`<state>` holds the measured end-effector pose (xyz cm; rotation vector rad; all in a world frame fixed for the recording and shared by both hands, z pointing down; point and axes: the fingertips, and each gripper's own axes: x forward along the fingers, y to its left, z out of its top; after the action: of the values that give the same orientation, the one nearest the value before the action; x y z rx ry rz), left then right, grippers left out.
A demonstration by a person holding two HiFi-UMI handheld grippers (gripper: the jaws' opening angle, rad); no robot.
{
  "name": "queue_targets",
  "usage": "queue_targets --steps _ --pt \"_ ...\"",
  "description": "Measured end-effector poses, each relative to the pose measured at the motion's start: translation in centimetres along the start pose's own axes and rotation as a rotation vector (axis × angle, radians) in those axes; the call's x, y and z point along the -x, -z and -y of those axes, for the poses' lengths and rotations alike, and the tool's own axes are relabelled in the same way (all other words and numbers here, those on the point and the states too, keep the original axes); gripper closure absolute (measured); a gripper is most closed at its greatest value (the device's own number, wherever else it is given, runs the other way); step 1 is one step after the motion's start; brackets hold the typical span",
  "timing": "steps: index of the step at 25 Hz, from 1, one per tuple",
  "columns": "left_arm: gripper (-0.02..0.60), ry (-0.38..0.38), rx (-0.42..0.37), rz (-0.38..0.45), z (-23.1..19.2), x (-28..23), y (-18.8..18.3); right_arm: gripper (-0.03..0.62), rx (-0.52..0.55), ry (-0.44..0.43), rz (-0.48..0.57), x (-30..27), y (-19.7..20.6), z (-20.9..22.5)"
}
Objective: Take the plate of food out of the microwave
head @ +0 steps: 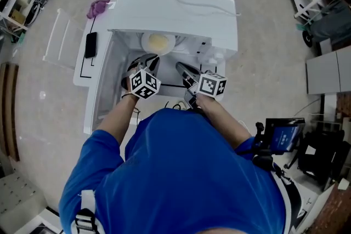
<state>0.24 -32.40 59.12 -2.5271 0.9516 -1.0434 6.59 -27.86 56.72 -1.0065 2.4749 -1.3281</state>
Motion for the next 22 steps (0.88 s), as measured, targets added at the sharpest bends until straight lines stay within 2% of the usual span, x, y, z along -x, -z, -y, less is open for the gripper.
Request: queue_targets --steps 3,8,11,15,17,22 --pt "0.554 -0.028 0.170 0.013 -0.8 0.7 0.8 0.591 -0.054 -0.001 0.014 -1.0 0.2 0.0" --pt "0.554 -0.057 0.365 0.024 -1.4 1.6 2.4 0.591 -0.164 0.011 0.066 -2.5 0.3 0.8" --pt "0.553 -0.062 0.533 0.039 -2.0 2.0 3.2 0.586 -0.239 0.013 0.101 -3.3 0.2 1.7" --pt "0.552 -0.065 0.787 0.071 -2.9 2.6 3.5 0.508 -0.348 0.019 0.138 -4.3 -0.2 2.4" --pt "0.550 -0.071 0.840 0.077 -3.2 2.7 3.8 0.495 -0.404 0.033 0.157 -5.0 -0.2 3.0" --pt "0.545 -0.069 0.880 0.081 -3.5 2.5 4.0 0.480 -0.515 0.070 0.195 -6.2 -0.3 4.4"
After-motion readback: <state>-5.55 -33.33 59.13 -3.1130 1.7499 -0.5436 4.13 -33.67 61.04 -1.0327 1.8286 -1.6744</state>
